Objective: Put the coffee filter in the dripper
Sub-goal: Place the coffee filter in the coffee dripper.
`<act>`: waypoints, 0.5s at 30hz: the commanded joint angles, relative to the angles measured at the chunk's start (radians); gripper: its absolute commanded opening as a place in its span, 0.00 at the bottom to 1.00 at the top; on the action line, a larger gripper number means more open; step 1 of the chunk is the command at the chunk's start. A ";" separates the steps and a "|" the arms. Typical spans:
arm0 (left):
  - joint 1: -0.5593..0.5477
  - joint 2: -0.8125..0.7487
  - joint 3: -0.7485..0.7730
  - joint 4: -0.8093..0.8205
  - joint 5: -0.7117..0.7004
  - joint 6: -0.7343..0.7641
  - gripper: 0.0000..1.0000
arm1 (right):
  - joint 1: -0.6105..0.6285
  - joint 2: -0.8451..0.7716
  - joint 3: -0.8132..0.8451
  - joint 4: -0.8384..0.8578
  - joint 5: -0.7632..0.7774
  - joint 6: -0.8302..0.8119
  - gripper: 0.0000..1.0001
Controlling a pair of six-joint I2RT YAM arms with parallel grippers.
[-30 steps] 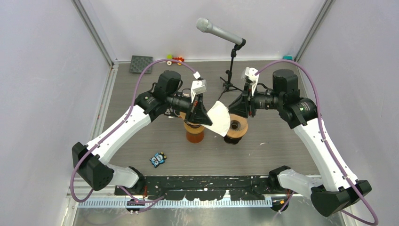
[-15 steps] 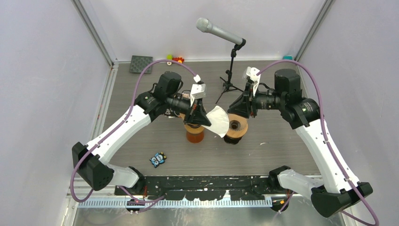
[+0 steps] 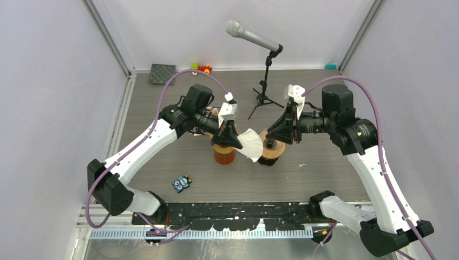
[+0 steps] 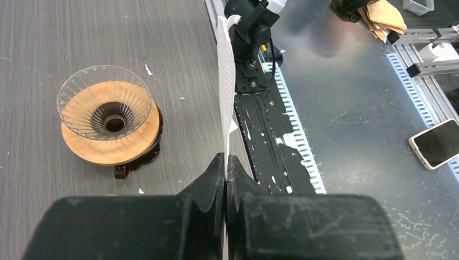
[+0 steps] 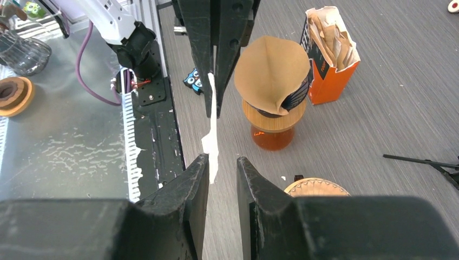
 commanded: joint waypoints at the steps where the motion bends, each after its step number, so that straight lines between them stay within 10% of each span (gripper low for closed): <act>1: -0.004 0.015 0.044 -0.012 0.048 0.038 0.00 | 0.005 -0.012 0.000 0.043 -0.028 0.021 0.31; 15: -0.005 0.017 0.049 -0.006 0.056 0.032 0.00 | 0.044 0.037 -0.029 0.111 -0.003 0.077 0.31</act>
